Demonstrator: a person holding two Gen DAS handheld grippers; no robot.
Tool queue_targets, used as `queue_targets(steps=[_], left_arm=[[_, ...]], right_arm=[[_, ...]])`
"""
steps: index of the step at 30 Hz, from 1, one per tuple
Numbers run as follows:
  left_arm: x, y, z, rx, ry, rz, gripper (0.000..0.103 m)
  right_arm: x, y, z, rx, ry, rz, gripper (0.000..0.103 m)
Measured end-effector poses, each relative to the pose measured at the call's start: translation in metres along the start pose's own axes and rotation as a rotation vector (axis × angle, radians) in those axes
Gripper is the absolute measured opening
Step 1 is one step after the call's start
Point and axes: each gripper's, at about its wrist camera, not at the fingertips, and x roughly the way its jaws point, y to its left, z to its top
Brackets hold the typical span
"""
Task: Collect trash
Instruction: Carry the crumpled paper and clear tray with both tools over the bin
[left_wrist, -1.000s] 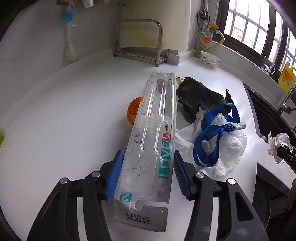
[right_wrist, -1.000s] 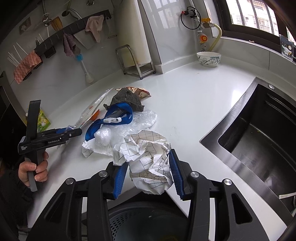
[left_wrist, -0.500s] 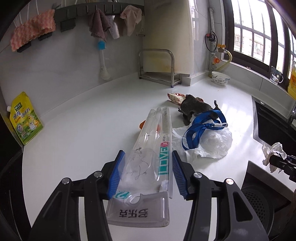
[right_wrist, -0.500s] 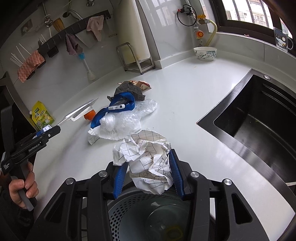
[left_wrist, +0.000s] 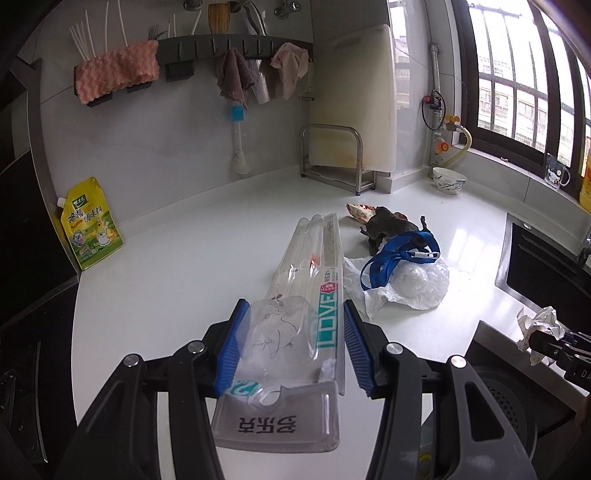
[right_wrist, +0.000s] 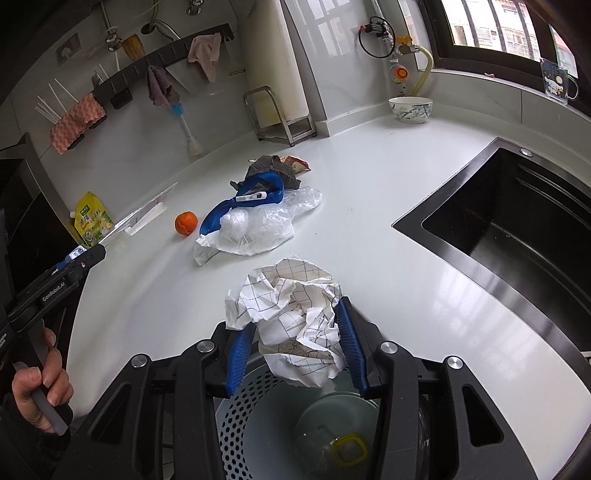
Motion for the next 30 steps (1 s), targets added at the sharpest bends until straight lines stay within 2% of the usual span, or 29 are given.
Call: queue_targets(steps=[7,15,26,30], left_arm=[[-0.031,-0.016,-0.013,-0.010,-0.018,-0.006,0.049],[-0.060,-0.044,-0.036,-0.026,-0.003,-0.071,0.049],[-0.094,-0.074,-0.080,-0.039,0.047,-0.122,0.049],[-0.102,-0.088,-0.098,0.001,0.083,-0.156,0.049]], right_arm=[[-0.014,0.003,-0.017,-0.008,0.001,0.007,0.043],[-0.033,0.000,-0.039,-0.005,0.007,0.003,0.043],[-0.061,-0.005,-0.079,-0.011,0.014,-0.014,0.043],[-0.066,-0.008,-0.093,-0.015,0.033,-0.014,0.043]])
